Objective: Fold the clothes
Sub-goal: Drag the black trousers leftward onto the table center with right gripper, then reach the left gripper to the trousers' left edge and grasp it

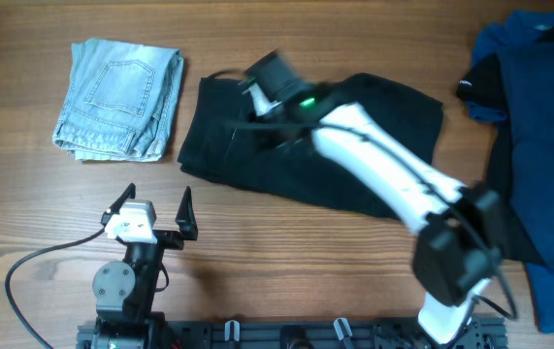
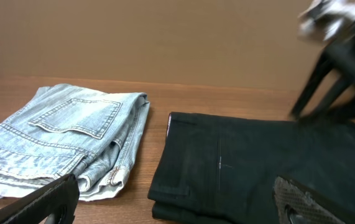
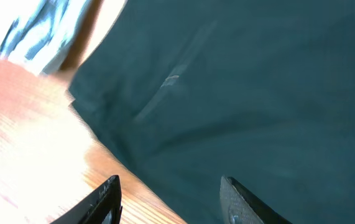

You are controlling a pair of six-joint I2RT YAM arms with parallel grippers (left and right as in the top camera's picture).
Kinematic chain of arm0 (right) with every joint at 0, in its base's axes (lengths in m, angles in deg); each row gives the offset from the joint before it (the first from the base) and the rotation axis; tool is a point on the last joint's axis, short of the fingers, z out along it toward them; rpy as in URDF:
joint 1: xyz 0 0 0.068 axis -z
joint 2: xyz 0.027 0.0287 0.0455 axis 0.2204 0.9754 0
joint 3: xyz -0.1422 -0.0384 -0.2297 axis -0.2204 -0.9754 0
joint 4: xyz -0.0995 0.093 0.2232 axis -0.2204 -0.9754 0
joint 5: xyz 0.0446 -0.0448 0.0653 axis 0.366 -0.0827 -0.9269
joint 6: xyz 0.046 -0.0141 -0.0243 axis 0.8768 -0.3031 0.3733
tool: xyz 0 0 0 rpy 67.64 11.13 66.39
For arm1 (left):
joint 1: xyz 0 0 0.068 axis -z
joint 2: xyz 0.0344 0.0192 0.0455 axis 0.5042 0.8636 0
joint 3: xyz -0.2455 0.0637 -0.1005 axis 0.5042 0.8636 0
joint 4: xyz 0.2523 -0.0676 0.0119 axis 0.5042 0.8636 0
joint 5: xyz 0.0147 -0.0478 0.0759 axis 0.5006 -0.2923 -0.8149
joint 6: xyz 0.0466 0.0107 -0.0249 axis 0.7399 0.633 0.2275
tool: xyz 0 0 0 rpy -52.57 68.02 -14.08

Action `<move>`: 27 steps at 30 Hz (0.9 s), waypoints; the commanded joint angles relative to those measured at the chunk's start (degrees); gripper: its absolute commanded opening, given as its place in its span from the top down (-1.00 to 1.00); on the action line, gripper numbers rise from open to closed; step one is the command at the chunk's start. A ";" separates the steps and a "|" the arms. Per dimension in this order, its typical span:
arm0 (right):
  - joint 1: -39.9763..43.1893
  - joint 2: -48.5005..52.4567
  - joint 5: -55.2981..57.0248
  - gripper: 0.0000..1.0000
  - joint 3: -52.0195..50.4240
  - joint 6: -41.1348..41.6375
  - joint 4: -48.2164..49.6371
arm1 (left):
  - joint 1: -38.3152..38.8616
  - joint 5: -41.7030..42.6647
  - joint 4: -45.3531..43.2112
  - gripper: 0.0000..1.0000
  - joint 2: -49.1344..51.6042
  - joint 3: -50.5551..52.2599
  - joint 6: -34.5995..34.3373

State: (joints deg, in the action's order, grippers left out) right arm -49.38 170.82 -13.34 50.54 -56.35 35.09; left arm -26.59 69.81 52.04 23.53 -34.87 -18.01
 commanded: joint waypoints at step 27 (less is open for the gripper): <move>30.73 -3.87 3.82 -0.99 0.00 -1.27 -4.35 | -0.20 -2.34 49.11 -0.99 97.57 -104.98 6.82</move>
State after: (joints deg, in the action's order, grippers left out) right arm -18.62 167.34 -10.08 50.54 -57.46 30.37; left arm -26.64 69.74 99.09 105.35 -122.99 -12.46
